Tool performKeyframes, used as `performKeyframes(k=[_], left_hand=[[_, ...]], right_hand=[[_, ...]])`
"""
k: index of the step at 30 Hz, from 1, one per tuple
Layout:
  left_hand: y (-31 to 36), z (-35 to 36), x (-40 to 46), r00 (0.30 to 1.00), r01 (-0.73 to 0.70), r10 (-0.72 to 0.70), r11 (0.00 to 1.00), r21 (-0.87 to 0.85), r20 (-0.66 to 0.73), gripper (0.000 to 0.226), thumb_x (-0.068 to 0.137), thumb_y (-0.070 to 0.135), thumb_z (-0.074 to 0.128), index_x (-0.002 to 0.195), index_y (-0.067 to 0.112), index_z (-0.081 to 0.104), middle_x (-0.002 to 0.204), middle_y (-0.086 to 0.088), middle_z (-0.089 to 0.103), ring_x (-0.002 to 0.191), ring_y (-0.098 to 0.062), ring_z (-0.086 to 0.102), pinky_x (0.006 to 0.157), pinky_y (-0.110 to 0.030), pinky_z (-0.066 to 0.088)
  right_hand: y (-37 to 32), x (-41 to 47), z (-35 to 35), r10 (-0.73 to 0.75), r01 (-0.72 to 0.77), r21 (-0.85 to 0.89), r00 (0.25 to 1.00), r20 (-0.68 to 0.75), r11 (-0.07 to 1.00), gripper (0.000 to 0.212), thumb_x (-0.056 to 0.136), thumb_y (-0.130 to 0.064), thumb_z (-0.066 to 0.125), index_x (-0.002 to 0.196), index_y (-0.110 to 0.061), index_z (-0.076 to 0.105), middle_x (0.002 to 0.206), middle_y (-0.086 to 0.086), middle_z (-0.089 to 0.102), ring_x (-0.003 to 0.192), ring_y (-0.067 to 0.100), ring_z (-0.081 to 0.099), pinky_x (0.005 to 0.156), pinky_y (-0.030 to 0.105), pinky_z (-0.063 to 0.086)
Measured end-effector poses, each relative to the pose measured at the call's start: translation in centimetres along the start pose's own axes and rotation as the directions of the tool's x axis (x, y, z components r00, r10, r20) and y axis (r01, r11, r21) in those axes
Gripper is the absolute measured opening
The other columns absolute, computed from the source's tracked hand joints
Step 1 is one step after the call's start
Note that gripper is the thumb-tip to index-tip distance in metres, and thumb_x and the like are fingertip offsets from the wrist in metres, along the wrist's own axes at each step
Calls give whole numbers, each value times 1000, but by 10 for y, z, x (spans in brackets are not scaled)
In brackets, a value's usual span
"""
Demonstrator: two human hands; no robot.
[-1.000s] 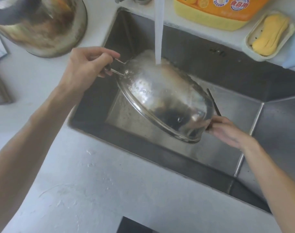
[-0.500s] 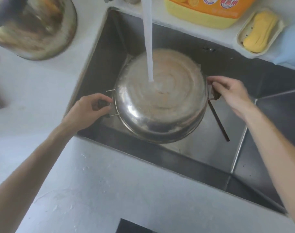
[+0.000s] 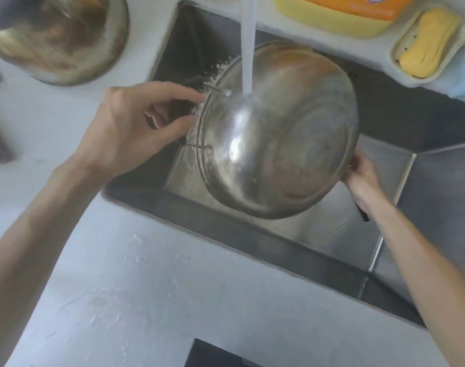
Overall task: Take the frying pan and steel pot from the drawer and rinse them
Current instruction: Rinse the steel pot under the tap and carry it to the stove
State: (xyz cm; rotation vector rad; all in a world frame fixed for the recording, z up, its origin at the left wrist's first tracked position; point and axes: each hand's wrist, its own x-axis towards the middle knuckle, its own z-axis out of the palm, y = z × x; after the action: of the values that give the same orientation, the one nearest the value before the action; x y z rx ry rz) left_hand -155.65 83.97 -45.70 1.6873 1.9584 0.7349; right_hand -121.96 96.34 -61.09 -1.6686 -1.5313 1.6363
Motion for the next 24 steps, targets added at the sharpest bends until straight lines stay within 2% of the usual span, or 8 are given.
performKeyframes(k=[3, 6, 9, 12, 14, 17, 20, 24], left_hand=[[15, -6, 4, 999, 50, -50, 998, -23, 8, 20, 81, 29, 67, 100, 36, 67, 66, 4, 63, 61, -6, 57, 67, -13, 50], [2, -4, 3, 962, 271, -270, 962, -33, 25, 12, 74, 41, 62, 83, 46, 68, 65, -2, 66, 59, -5, 58, 71, -28, 52], [-30, 1, -10, 847, 517, -492, 850, -102, 201, 19, 80, 34, 65, 75, 52, 68, 61, -7, 67, 59, -10, 61, 79, -35, 53], [-52, 18, -30, 717, 635, -544, 768, -87, 436, 42, 91, 17, 60, 74, 55, 67, 68, 1, 70, 67, -16, 64, 74, -26, 54], [-60, 36, -39, 680, 639, -537, 768, -44, 499, 37, 90, 13, 60, 76, 47, 69, 64, 11, 70, 61, -2, 64, 66, -14, 51], [-65, 55, -41, 733, 573, -543, 817, 58, 410, 23, 87, 17, 64, 89, 39, 67, 81, 16, 73, 75, 5, 65, 76, -23, 51], [-60, 56, -38, 821, 517, -537, 844, 144, 194, 24, 87, 28, 61, 109, 35, 68, 101, 1, 72, 101, -21, 65, 88, -38, 49], [-43, 43, -36, 918, 392, -397, 904, 169, -1, 29, 88, 29, 58, 113, 43, 63, 104, -2, 70, 96, -28, 66, 84, -46, 51]], right_hand=[[-4, -4, 16, 65, -49, -105, 986, 156, 993, 26, 90, 3, 52, 109, -14, 58, 79, -19, 66, 71, -5, 57, 56, 5, 46], [-13, 3, 18, 111, -85, -150, 979, 171, 985, 18, 94, -4, 47, 103, -7, 62, 86, 0, 62, 68, -2, 52, 53, 6, 43], [-29, 19, 6, 67, -57, -104, 993, 95, 993, 22, 97, -9, 45, 87, -12, 65, 63, -9, 64, 46, -4, 49, 52, 17, 39], [-57, 29, -11, -56, 63, -101, 996, 76, 993, 21, 96, -14, 48, 103, -19, 67, 67, -21, 68, 63, -3, 55, 59, 13, 41], [-77, 26, -17, -172, 178, -108, 983, 63, 978, 20, 92, -19, 54, 103, -30, 67, 85, -20, 72, 83, -1, 62, 74, 14, 45], [-96, 15, -23, -315, 317, -69, 948, 39, 946, 21, 89, -17, 59, 100, -33, 66, 97, -14, 70, 88, -1, 61, 80, 16, 46], [-98, 9, -27, -365, 365, 47, 931, -27, 930, 25, 86, -10, 61, 91, -34, 66, 94, -14, 71, 92, 6, 61, 84, 21, 47], [-66, 11, -25, -256, 266, 131, 962, -93, 955, 21, 85, -11, 66, 80, -29, 58, 80, -13, 68, 82, 6, 60, 81, 28, 46]])
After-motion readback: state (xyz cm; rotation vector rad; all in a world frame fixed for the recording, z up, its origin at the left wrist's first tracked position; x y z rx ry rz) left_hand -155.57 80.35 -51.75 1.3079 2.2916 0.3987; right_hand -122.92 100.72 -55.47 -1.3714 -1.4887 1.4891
